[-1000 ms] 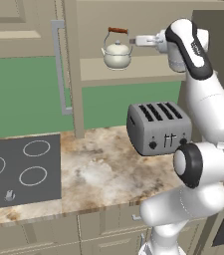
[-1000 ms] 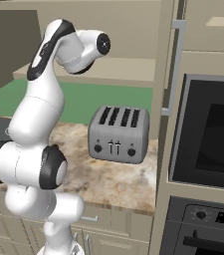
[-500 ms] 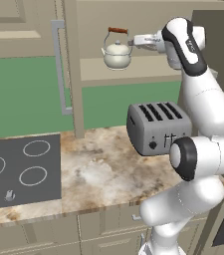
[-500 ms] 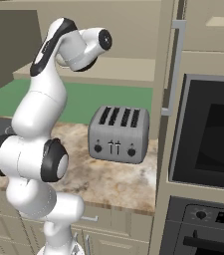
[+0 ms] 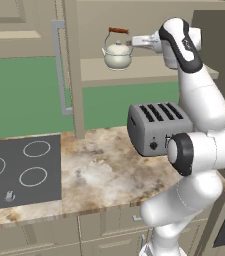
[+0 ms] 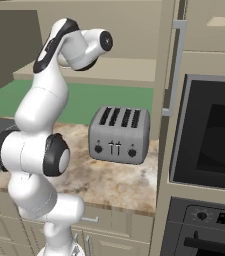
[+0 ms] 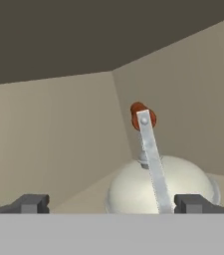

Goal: Open the cabinet, pick the kettle from the cabinet, and place it in the sink.

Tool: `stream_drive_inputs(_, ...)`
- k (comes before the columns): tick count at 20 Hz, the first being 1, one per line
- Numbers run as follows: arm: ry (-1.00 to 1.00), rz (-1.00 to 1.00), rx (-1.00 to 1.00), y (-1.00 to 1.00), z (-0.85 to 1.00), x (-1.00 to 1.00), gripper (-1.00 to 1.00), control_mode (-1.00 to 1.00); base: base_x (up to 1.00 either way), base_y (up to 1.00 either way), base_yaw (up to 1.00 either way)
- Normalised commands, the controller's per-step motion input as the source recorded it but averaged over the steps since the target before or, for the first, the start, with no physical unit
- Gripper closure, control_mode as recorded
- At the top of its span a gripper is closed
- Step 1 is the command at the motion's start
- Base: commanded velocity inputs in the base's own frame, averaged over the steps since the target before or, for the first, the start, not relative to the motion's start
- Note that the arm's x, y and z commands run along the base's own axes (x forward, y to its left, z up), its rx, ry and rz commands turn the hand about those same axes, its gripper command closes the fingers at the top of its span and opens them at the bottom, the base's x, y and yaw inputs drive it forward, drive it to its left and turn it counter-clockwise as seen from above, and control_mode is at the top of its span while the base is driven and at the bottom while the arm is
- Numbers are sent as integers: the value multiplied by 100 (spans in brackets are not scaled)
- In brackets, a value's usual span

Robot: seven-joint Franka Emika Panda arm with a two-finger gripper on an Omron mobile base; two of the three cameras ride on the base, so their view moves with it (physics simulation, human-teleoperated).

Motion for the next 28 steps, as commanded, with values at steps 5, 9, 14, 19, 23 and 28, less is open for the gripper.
stream_drive_inputs(5, -1, 0, -4, 0, 0, 23, -100, -100, 0, 0, 0)
stream_drive_inputs(9, 0, 0, -3, 4, 0, 23, -100, -100, 0, 0, 0)
stream_drive_inputs(14, 0, 4, -5, 1, 2, 24, -100, -100, 0, 0, 0)
stream_drive_inputs(19, 0, 6, -3, 1, 0, 23, -100, -100, 0, 0, 0)
stream_drive_inputs(23, 0, 6, 0, 1, 0, 20, -100, -100, 0, 0, 0)
stream_drive_inputs(28, 1, 3, 0, 8, -2, 13, -100, -100, 0, 0, 0)
